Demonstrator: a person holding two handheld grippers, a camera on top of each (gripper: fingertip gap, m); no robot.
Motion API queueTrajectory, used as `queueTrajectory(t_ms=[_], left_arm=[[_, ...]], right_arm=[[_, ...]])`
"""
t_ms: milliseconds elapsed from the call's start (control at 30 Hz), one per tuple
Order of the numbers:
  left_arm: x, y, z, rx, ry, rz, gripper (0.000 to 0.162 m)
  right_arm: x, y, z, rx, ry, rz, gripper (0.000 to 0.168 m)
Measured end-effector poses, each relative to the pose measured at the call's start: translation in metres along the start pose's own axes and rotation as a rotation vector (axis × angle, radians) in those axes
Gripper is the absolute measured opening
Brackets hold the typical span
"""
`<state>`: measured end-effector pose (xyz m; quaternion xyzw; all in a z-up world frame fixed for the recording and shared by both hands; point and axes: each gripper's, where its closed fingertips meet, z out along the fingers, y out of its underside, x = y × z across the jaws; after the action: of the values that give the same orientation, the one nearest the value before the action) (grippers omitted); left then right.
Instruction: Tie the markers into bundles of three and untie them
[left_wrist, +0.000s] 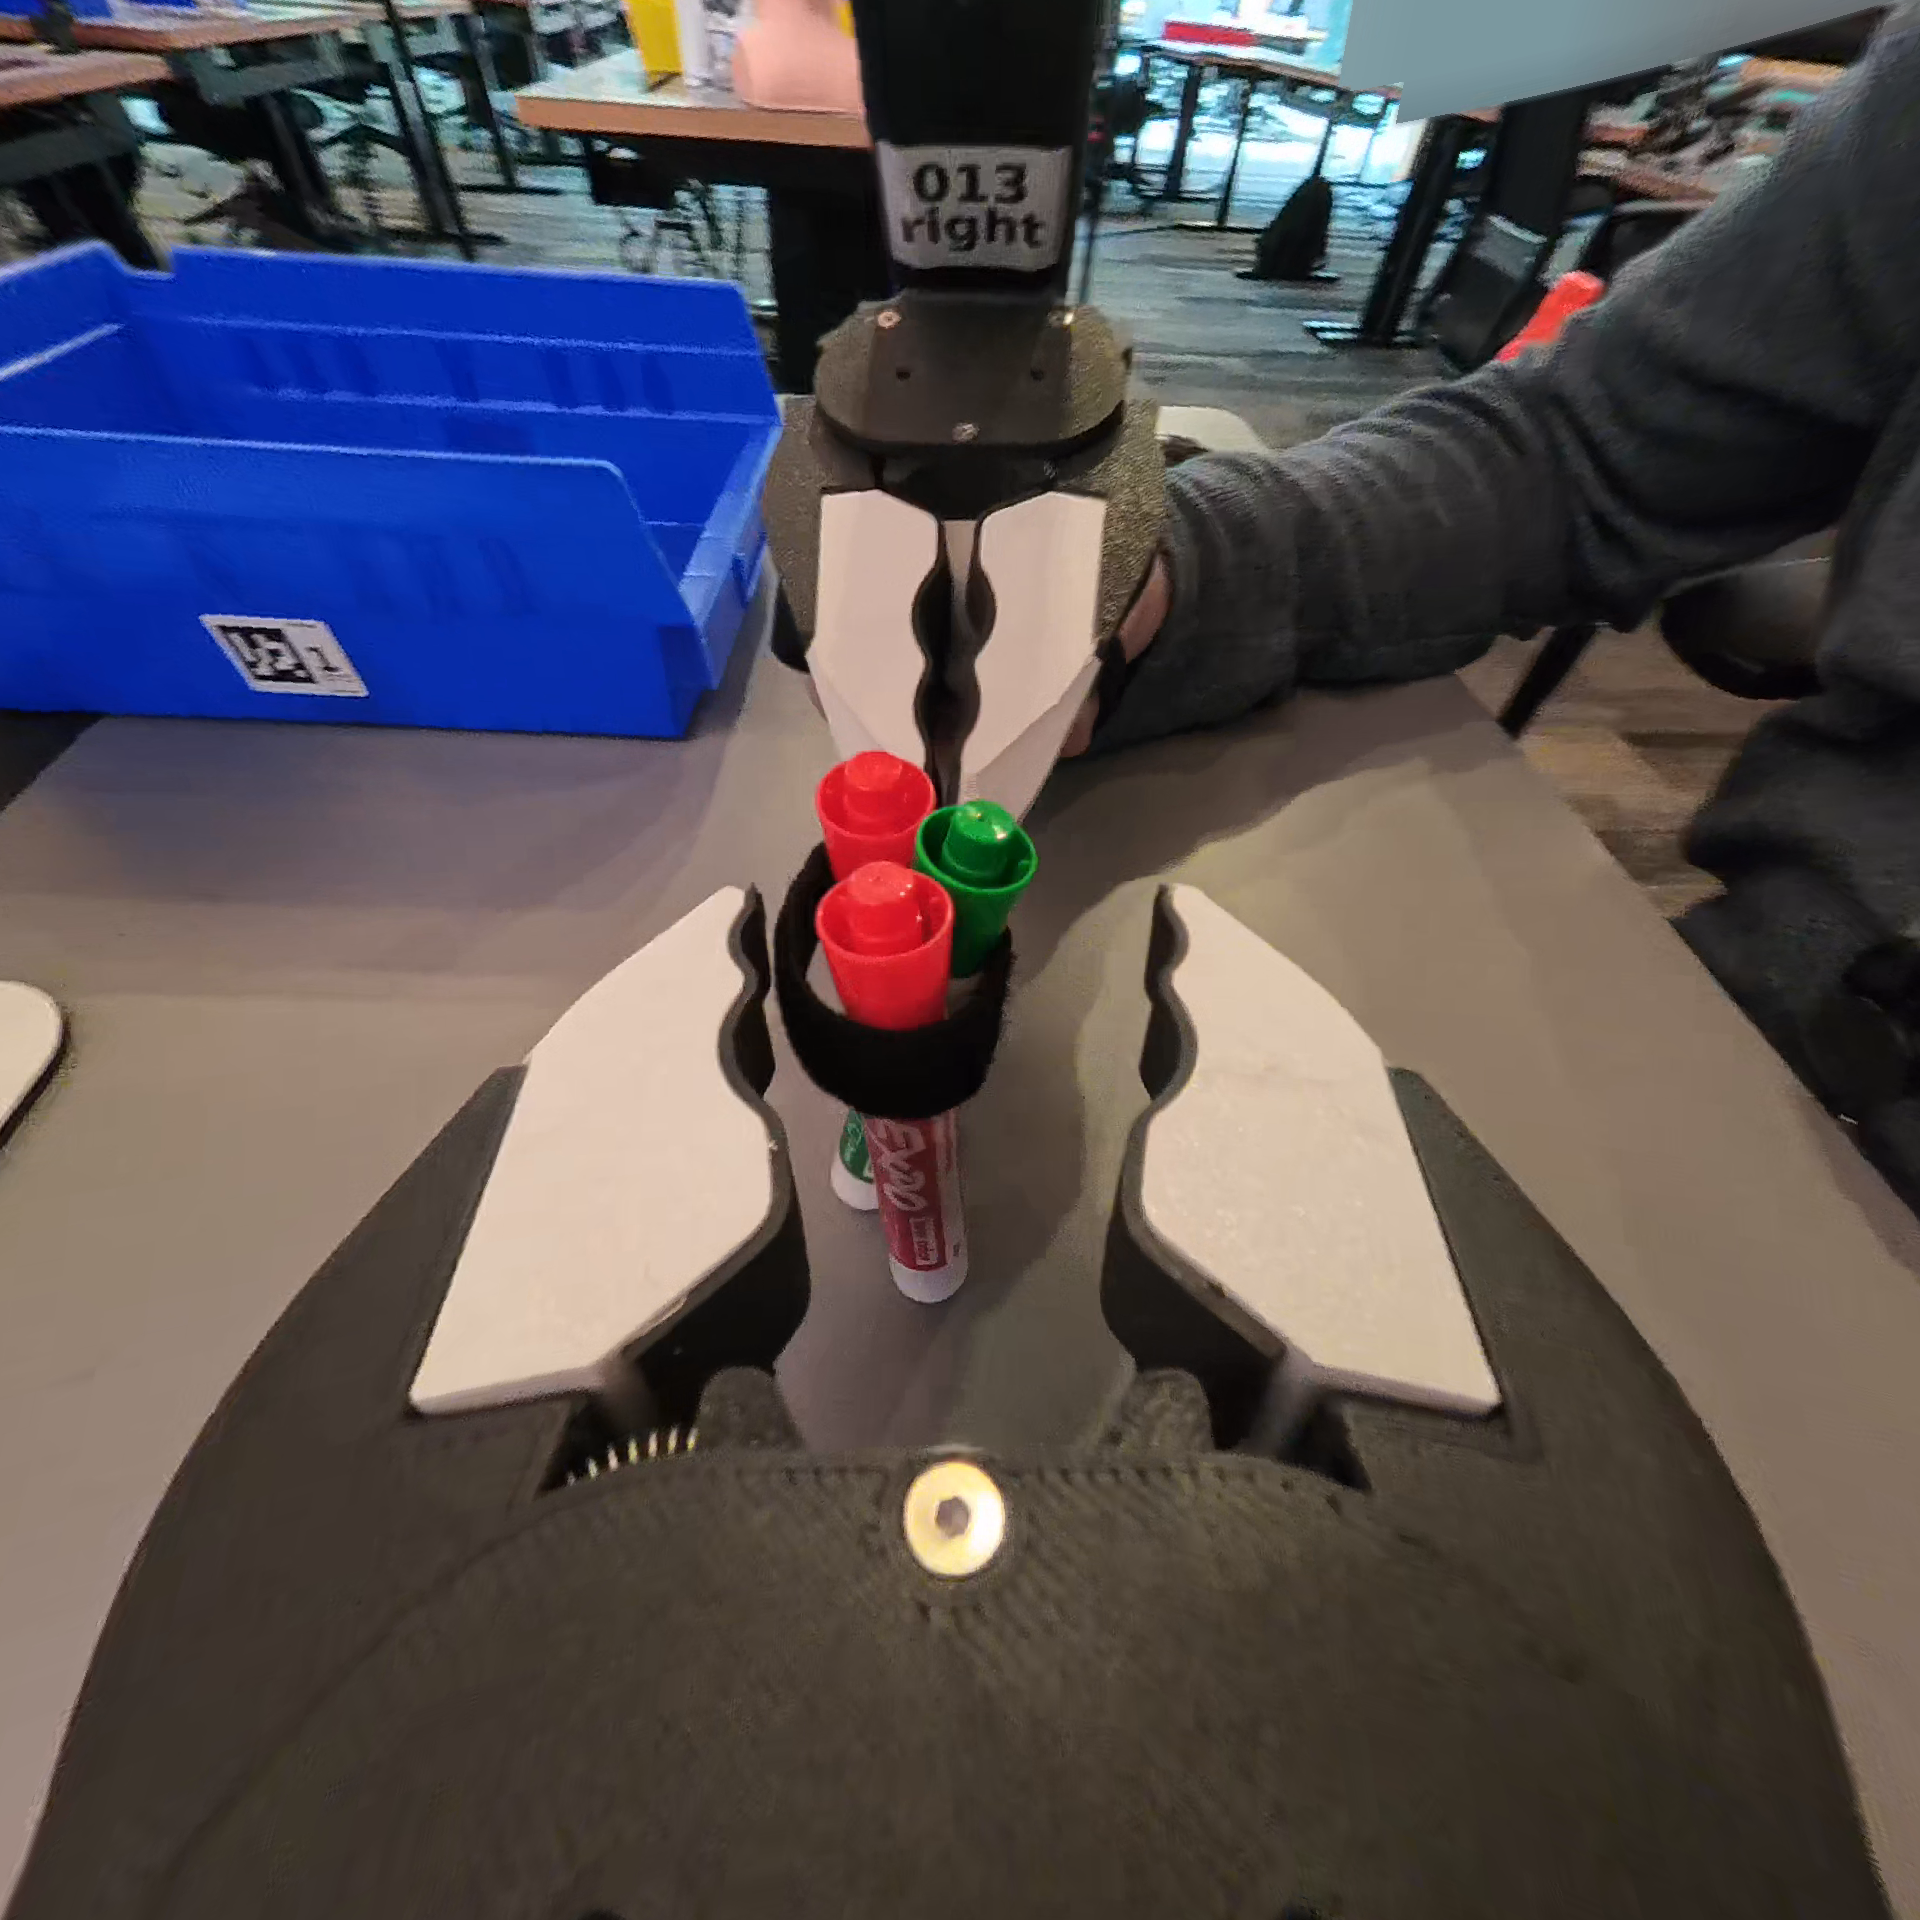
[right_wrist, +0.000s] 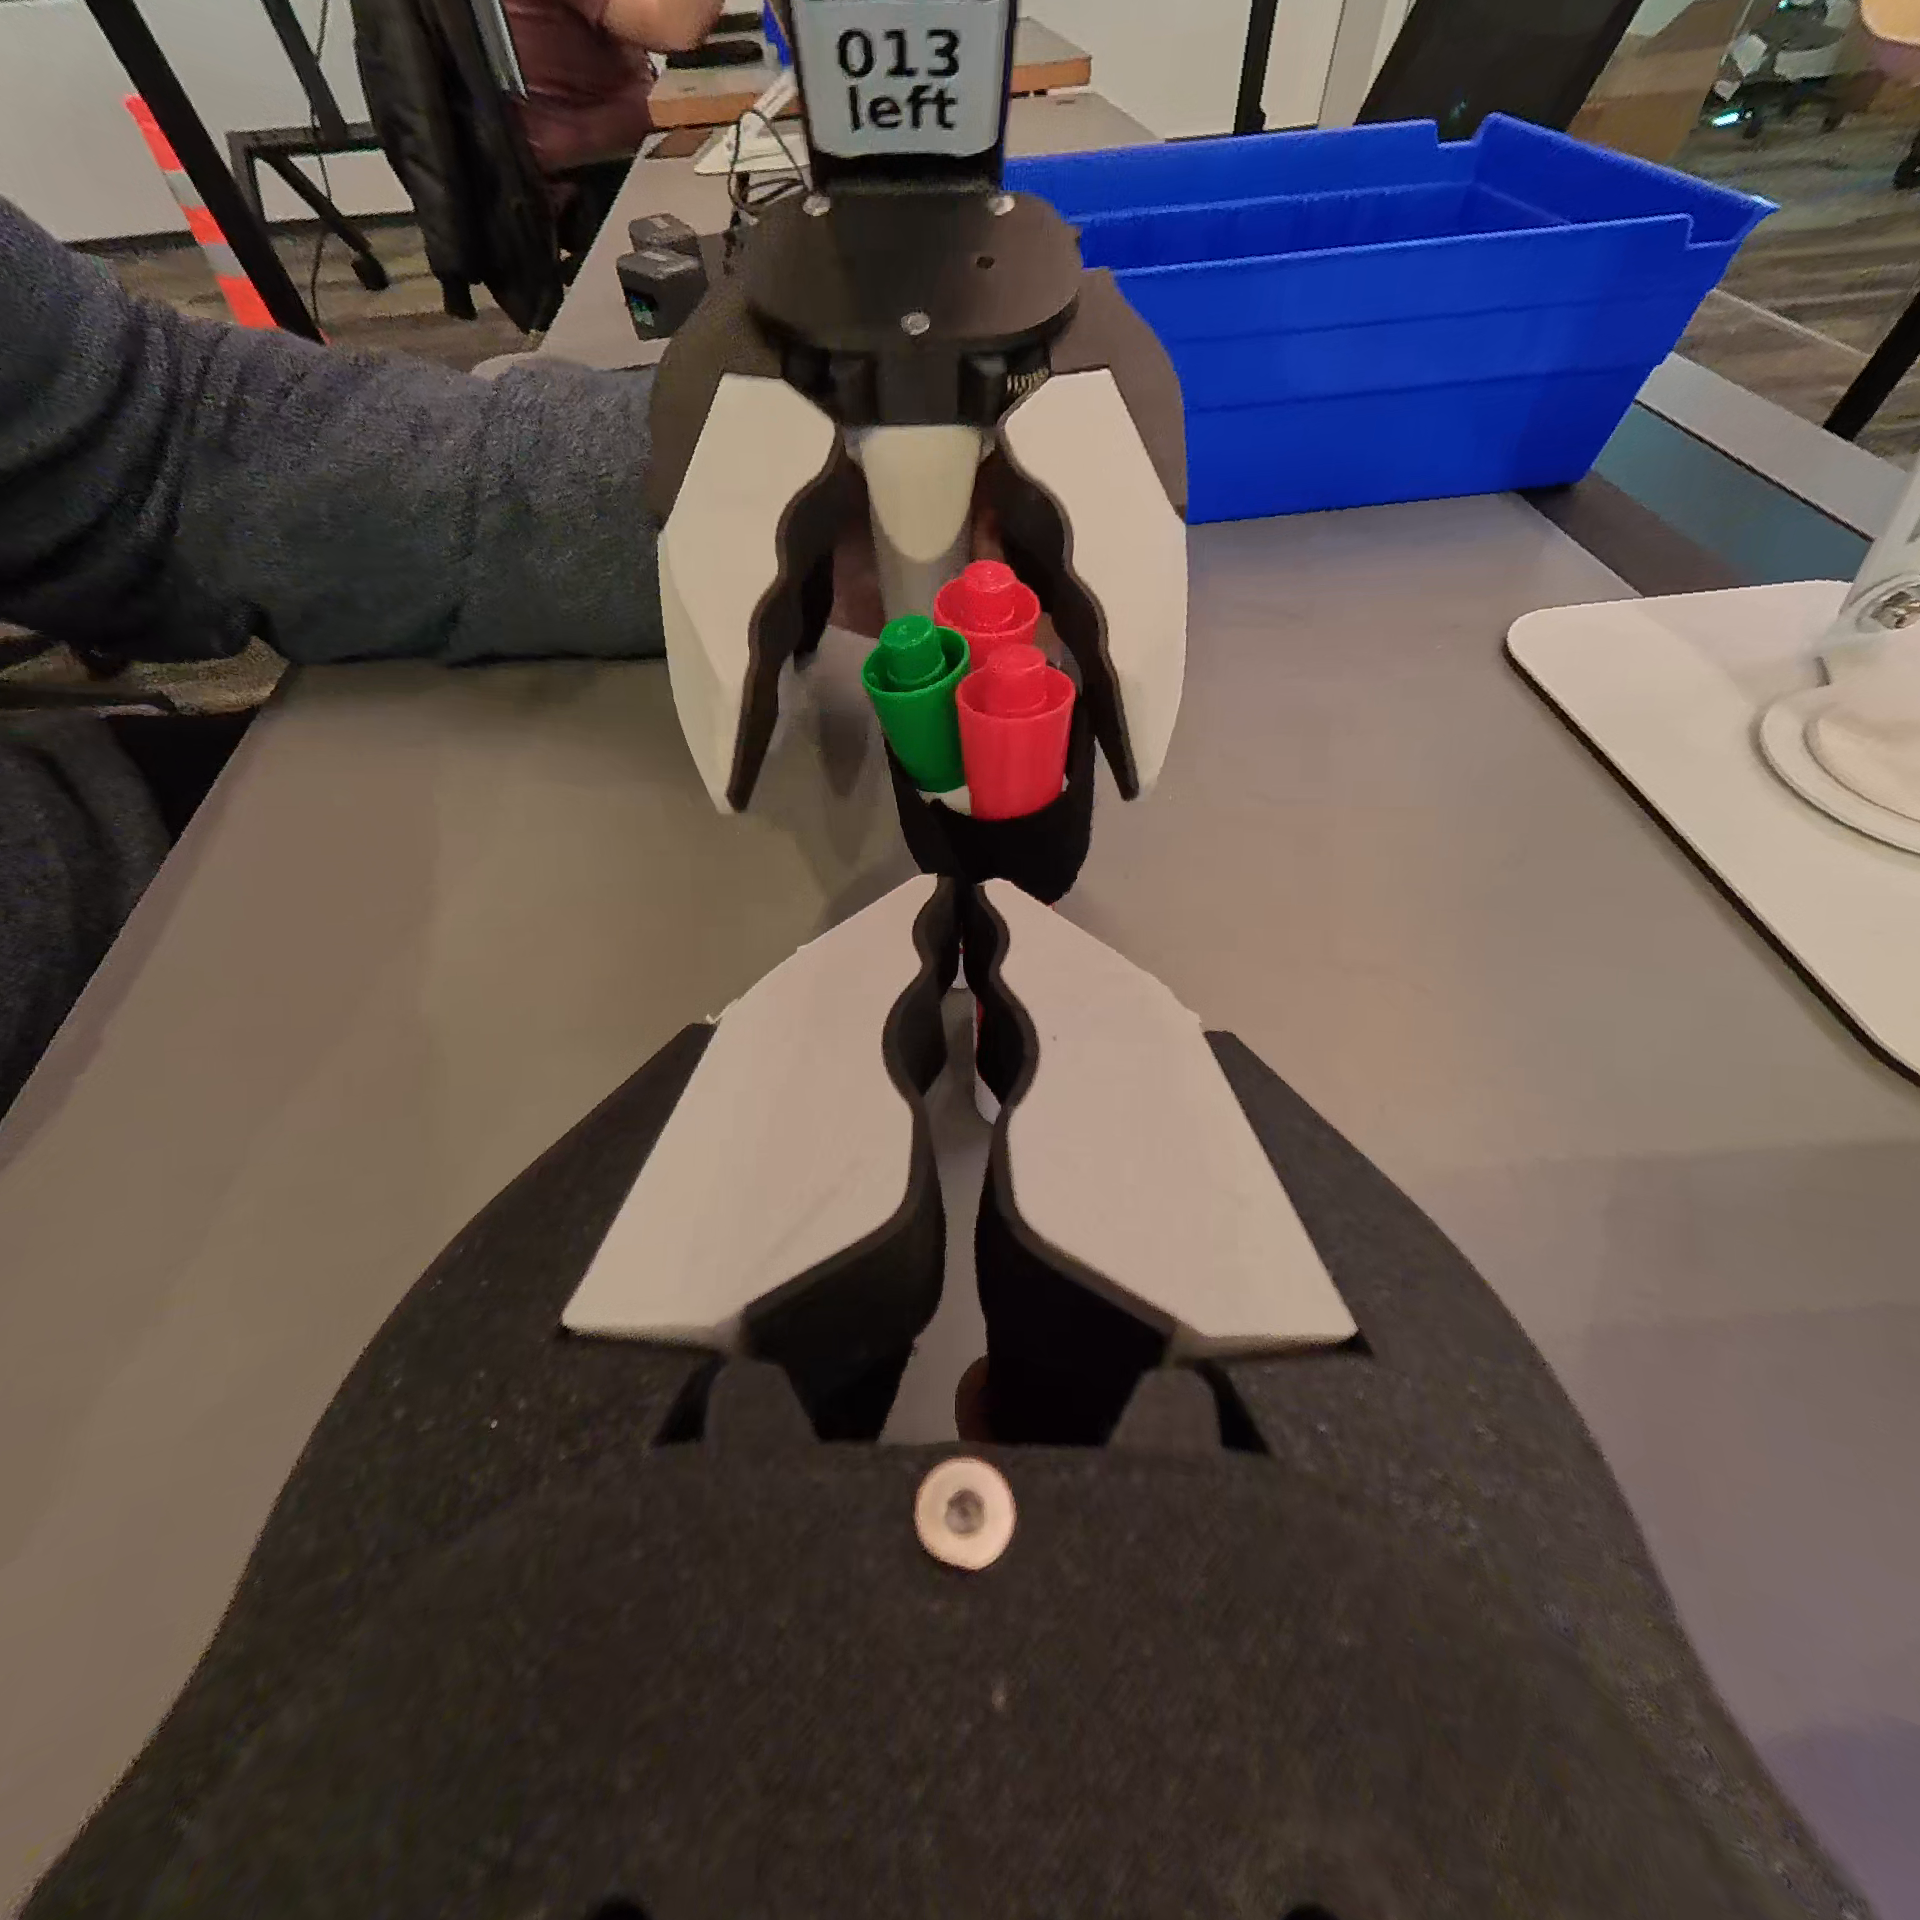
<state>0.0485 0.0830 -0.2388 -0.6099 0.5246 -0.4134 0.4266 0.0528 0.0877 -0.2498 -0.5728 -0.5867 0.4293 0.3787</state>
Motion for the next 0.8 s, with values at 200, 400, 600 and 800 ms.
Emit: queueTrajectory(t_ms=[200,400,600,800], left_arm=[[-0.013,-0.009,-0.009,-0.034,0.078,0.024,0.063],[-0.017,-0.018,-0.009,-0.213,0.103,0.125,0.054],[-0.012,-0.003,-0.002,-0.363,0.161,0.156,0.059],[-0.008,0.006,0.014,-0.277,0.19,0.125,0.039]], right_arm=[[-0.002,0.0,0.0,-0.004,-0.004,-0.017,0.0],[-0.002,0.001,0.001,-0.008,-0.01,-0.013,0.0],[-0.005,0.001,0.003,-0.01,-0.021,-0.018,0.0],[-0.004,0.001,0.003,-0.016,-0.018,-0.017,0.0]])
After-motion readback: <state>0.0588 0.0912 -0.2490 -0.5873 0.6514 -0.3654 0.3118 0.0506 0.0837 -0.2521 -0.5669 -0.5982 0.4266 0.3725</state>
